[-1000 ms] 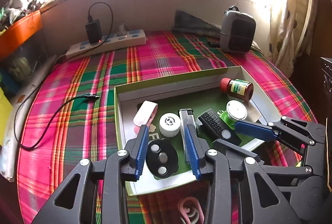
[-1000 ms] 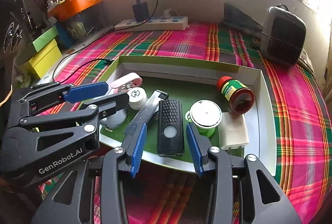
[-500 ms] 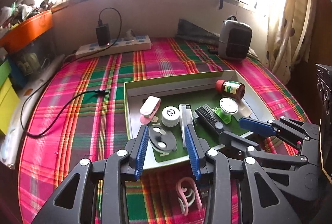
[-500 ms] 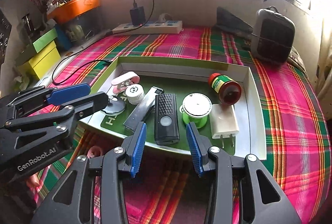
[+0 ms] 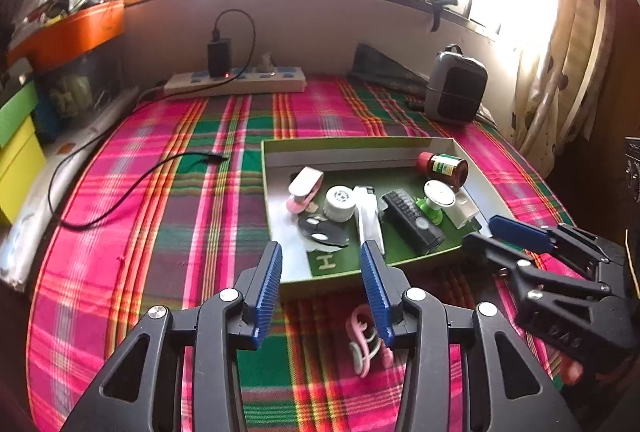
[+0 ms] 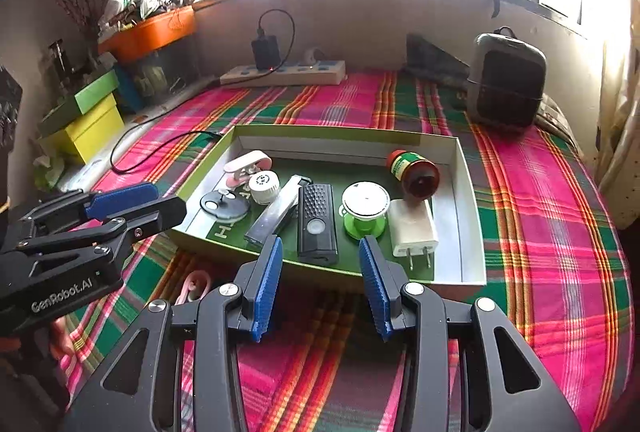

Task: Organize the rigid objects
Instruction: 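Withdraw both tools from the box toward the remaining items on the cloth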

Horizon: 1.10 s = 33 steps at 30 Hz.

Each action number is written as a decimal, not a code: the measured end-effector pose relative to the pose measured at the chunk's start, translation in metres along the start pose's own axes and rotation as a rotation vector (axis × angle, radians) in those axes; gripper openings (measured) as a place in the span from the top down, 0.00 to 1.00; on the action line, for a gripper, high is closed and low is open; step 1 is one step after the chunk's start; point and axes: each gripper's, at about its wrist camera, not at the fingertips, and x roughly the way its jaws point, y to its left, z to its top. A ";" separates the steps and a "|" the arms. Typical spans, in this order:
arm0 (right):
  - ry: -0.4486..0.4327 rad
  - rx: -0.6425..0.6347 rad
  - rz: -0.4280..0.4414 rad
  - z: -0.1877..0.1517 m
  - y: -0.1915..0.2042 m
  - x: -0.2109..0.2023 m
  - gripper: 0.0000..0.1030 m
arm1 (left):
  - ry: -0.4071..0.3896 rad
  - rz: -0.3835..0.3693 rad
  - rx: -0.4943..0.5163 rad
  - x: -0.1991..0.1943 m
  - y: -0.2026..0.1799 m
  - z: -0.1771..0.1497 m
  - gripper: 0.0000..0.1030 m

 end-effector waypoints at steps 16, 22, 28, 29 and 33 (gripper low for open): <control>-0.017 -0.007 -0.008 -0.026 -0.004 -0.026 0.60 | 0.081 -0.049 0.008 0.004 -0.011 -0.031 0.56; -0.016 0.000 -0.007 -0.031 -0.007 -0.030 0.60 | 0.108 -0.041 0.016 0.009 -0.018 -0.038 0.56; -0.017 -0.001 -0.003 -0.033 -0.007 -0.031 0.60 | 0.129 -0.031 0.015 0.015 -0.019 -0.042 0.56; -0.018 -0.001 -0.003 -0.033 -0.008 -0.031 0.60 | 0.128 -0.034 0.011 0.016 -0.018 -0.042 0.56; -0.018 0.000 -0.001 -0.033 -0.008 -0.032 0.60 | 0.128 -0.039 0.006 0.016 -0.018 -0.041 0.56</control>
